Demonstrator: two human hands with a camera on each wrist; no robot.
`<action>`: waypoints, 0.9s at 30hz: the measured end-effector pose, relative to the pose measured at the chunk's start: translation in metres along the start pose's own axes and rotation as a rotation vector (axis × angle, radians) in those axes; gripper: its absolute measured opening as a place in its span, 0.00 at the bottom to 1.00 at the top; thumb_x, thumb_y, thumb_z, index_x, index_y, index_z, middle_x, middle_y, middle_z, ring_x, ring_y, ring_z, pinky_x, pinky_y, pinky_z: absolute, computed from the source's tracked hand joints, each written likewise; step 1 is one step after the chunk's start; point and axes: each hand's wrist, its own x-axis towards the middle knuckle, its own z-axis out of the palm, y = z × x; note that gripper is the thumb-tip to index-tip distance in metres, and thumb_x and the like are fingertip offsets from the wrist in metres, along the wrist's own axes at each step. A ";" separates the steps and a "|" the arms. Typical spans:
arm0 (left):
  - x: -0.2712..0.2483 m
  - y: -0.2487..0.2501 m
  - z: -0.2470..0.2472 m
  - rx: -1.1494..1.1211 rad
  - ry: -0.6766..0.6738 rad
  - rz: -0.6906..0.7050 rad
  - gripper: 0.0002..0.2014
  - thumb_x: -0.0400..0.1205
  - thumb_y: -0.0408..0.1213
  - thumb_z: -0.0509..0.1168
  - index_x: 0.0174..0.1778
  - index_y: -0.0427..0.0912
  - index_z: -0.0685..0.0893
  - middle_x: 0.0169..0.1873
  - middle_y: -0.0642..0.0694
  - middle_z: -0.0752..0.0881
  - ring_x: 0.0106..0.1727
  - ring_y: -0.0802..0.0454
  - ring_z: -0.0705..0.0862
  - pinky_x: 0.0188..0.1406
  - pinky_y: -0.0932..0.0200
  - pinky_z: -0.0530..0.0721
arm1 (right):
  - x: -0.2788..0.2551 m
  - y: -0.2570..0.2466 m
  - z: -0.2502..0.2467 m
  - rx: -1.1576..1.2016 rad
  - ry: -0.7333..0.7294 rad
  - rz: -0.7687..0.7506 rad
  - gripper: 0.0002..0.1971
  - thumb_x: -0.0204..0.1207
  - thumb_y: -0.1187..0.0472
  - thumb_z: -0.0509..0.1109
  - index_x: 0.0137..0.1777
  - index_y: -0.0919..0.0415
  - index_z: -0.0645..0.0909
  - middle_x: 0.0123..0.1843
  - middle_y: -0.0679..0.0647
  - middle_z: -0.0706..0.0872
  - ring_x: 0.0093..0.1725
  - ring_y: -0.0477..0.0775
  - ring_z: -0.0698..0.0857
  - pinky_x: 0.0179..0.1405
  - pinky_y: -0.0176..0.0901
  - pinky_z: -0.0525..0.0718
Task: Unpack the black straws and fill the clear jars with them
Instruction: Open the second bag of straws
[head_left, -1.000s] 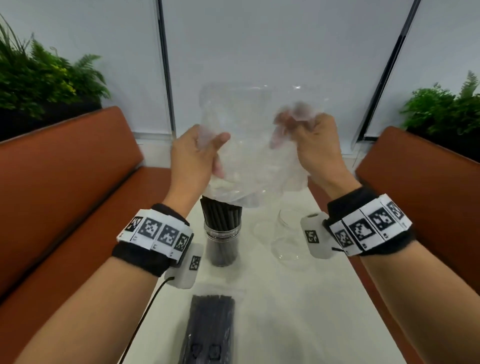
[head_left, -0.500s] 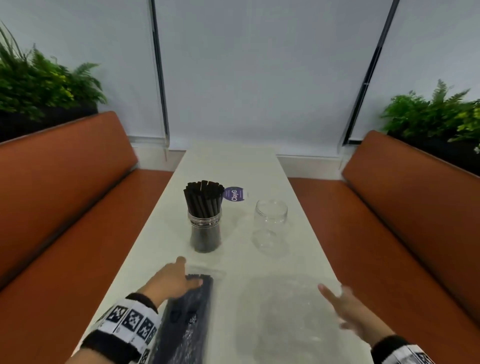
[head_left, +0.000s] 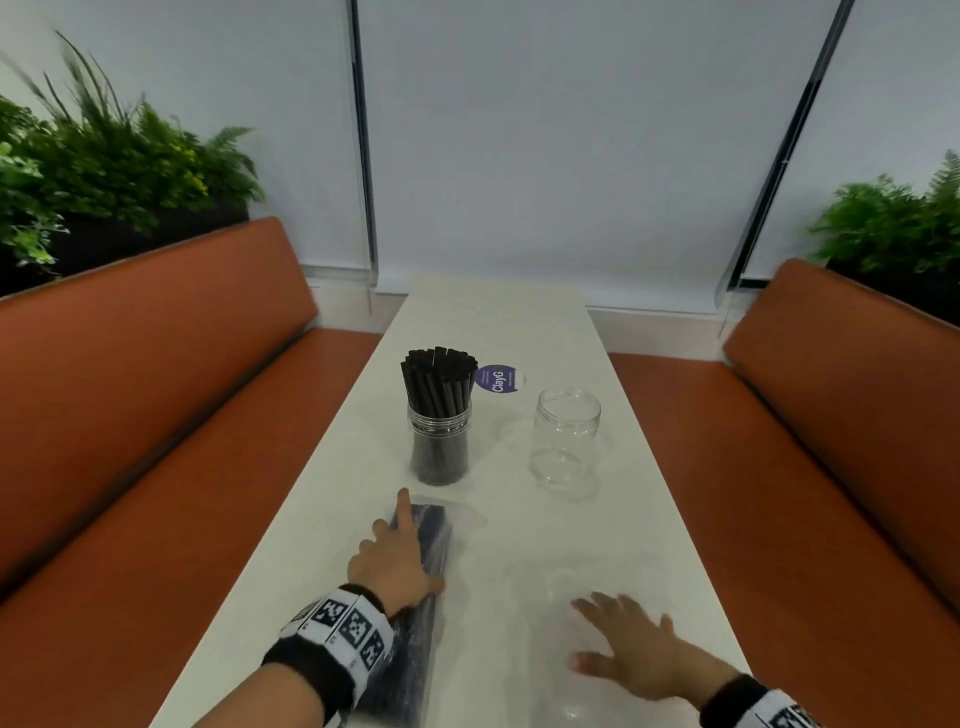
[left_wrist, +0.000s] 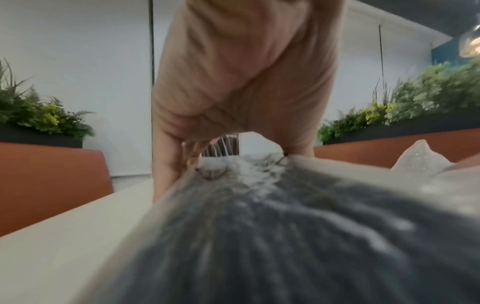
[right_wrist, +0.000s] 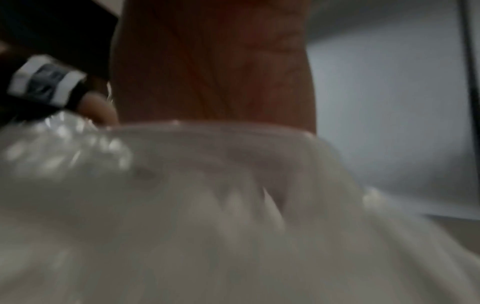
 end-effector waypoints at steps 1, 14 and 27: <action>-0.005 0.001 -0.003 -0.051 0.073 0.029 0.61 0.70 0.53 0.73 0.79 0.48 0.29 0.75 0.37 0.64 0.70 0.38 0.73 0.66 0.44 0.76 | -0.007 -0.003 -0.013 0.000 0.077 0.034 0.72 0.32 0.14 0.30 0.82 0.47 0.52 0.85 0.52 0.56 0.83 0.58 0.54 0.77 0.67 0.54; -0.073 0.011 0.014 -0.634 0.460 0.160 0.69 0.55 0.51 0.82 0.77 0.57 0.32 0.71 0.51 0.59 0.74 0.47 0.69 0.62 0.48 0.82 | -0.031 -0.125 -0.093 0.135 0.720 -0.502 0.14 0.76 0.53 0.70 0.60 0.52 0.84 0.58 0.49 0.85 0.54 0.51 0.82 0.51 0.39 0.73; -0.056 -0.015 -0.104 -0.237 0.396 0.651 0.07 0.75 0.37 0.71 0.46 0.53 0.84 0.42 0.51 0.90 0.45 0.53 0.85 0.49 0.58 0.81 | -0.020 -0.130 -0.097 0.075 0.858 -0.644 0.08 0.75 0.62 0.70 0.54 0.60 0.82 0.41 0.50 0.82 0.41 0.50 0.77 0.41 0.39 0.75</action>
